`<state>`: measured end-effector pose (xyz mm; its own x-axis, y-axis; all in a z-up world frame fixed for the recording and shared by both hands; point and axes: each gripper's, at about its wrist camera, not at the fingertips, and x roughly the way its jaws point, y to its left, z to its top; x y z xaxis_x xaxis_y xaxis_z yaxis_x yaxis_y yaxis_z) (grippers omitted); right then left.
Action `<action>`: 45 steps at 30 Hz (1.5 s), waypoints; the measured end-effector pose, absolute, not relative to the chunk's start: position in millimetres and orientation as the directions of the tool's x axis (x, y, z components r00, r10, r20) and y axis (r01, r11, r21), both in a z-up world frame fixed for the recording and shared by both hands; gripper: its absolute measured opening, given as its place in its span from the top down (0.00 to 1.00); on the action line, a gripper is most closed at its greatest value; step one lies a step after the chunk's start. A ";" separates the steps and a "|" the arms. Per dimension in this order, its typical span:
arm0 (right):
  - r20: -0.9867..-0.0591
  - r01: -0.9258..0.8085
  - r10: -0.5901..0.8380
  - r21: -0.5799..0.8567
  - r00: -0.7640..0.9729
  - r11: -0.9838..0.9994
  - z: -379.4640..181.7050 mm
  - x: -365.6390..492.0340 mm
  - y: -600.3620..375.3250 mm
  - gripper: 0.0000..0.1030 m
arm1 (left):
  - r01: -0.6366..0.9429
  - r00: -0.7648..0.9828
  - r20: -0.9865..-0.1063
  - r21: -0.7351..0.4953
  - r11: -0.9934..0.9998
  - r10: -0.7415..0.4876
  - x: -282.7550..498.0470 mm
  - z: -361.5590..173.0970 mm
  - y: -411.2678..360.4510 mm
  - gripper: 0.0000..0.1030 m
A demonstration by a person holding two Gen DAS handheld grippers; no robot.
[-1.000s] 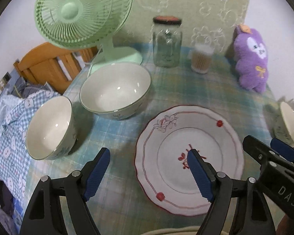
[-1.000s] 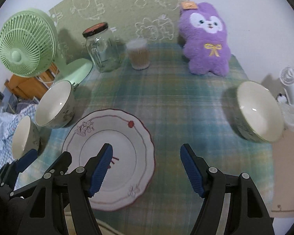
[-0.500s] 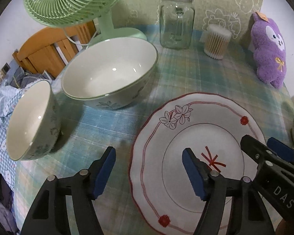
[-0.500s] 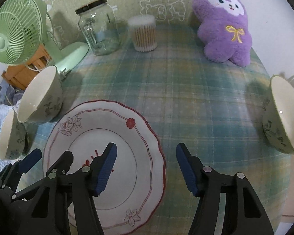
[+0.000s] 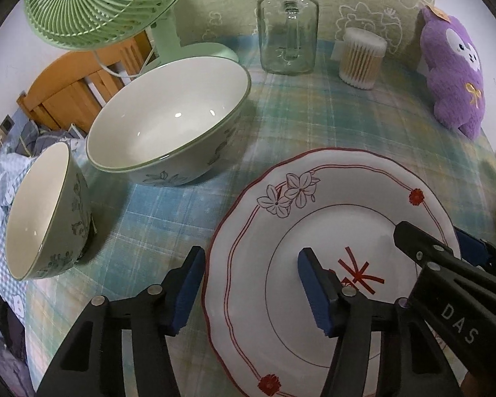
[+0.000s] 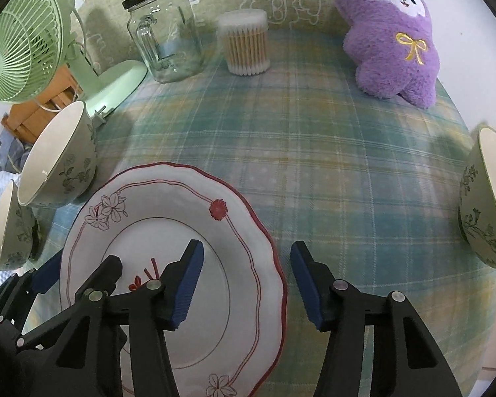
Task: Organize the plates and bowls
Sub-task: 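Grasp the red-rimmed white plate's rim with both grippers and lift it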
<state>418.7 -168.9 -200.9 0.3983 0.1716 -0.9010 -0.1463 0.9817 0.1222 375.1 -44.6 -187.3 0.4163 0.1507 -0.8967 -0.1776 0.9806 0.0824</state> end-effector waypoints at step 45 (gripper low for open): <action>-0.845 0.002 0.027 0.033 0.534 0.999 -79.5 284.0 -177.8 0.51 | -0.050 0.538 -0.843 -0.024 0.998 0.007 269.8 -86.5 -53.4 0.44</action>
